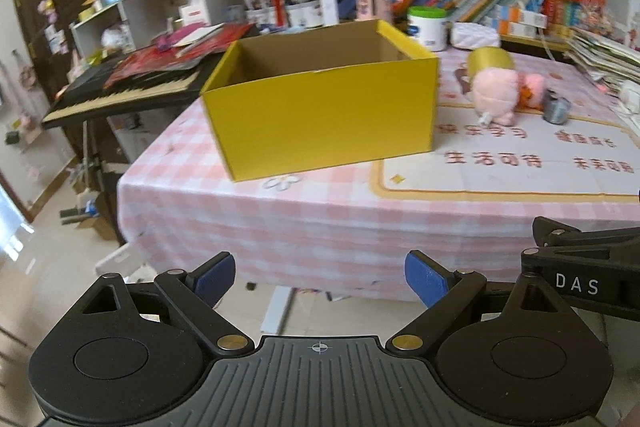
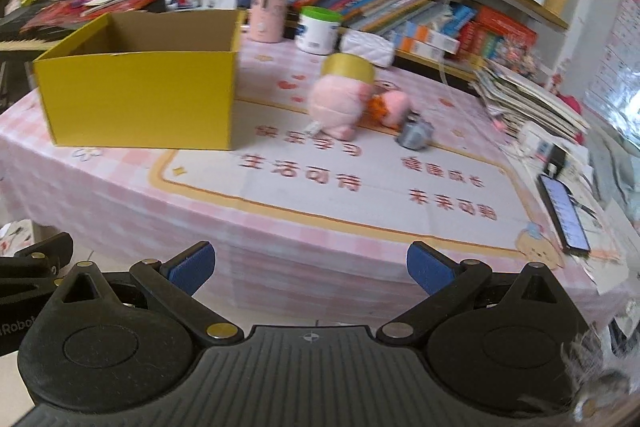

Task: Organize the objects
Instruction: 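Withdraw both tools from the yellow box back toward the plush toys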

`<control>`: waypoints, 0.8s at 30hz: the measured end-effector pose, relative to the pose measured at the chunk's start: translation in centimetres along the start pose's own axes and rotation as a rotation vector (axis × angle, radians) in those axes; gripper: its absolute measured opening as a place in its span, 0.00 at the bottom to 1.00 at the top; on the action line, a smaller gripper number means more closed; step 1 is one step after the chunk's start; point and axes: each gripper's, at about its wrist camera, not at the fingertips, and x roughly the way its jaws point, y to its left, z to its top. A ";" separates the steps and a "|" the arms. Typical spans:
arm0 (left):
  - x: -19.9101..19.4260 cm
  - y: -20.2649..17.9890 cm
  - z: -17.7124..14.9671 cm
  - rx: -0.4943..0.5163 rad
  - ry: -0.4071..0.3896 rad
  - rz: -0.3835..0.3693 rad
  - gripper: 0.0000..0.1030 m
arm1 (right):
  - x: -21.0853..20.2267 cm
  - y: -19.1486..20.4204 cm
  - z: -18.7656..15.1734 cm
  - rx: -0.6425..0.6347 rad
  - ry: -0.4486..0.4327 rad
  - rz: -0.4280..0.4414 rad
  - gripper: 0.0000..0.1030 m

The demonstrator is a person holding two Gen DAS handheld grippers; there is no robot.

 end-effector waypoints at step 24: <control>4.5 -8.9 5.6 0.038 0.008 -0.035 0.91 | 6.7 -8.9 3.4 0.040 0.037 -0.031 1.00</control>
